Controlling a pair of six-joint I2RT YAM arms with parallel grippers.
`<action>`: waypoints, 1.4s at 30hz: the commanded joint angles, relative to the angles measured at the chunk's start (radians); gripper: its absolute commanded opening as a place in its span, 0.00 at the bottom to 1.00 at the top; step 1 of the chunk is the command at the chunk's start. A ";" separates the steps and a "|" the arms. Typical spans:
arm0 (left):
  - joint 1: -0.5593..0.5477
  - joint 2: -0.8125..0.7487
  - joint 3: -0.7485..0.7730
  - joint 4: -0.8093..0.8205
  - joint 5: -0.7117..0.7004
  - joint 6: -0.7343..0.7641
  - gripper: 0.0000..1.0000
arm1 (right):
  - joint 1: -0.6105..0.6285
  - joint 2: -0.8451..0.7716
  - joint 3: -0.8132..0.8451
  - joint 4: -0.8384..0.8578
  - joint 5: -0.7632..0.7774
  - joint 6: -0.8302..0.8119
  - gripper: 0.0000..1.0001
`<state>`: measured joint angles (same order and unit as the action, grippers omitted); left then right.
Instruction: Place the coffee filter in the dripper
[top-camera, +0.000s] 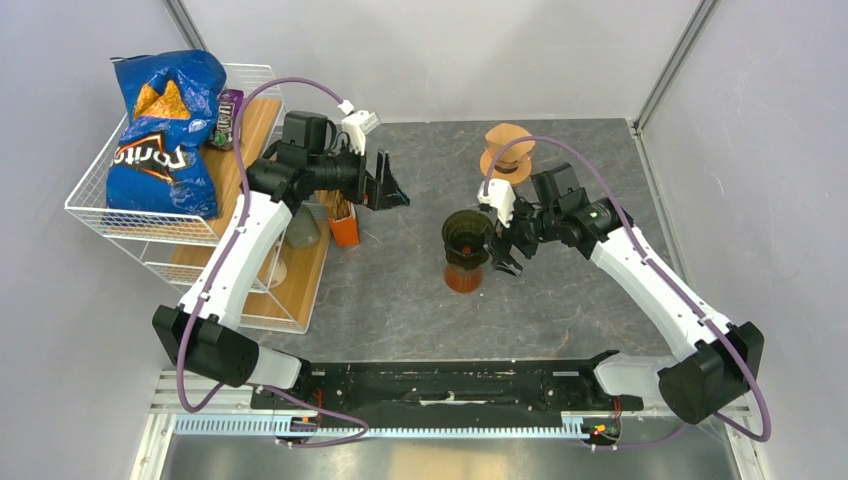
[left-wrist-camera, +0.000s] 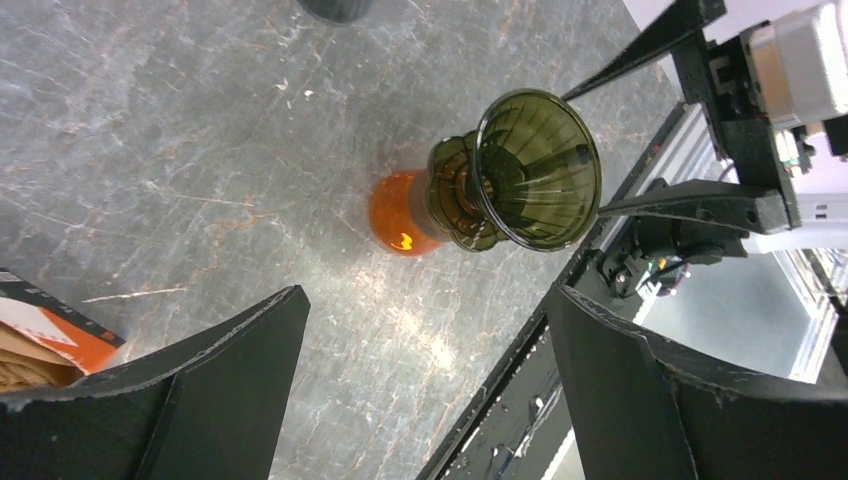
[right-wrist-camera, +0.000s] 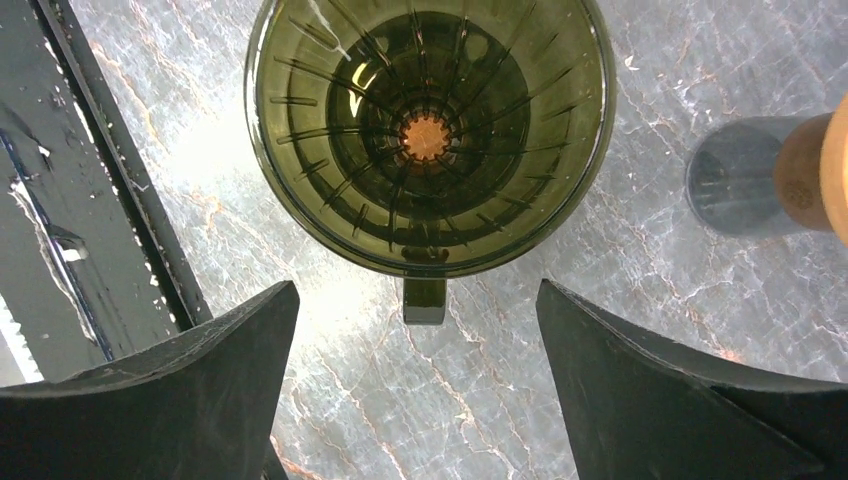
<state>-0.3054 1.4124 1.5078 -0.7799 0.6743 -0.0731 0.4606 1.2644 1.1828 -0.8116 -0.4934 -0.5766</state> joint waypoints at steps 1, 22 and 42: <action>-0.003 -0.029 0.093 -0.036 -0.055 0.036 0.97 | -0.001 -0.055 0.066 0.006 0.014 0.046 0.97; -0.056 0.148 0.300 -0.280 -0.806 0.083 0.46 | -0.021 -0.123 0.262 -0.072 0.092 0.259 0.97; 0.030 0.274 0.252 -0.173 -1.075 0.022 0.43 | -0.021 -0.155 0.265 -0.089 0.110 0.276 0.97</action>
<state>-0.3119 1.6531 1.7588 -0.9924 -0.3725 -0.0113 0.4419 1.1309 1.4147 -0.9035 -0.3840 -0.3202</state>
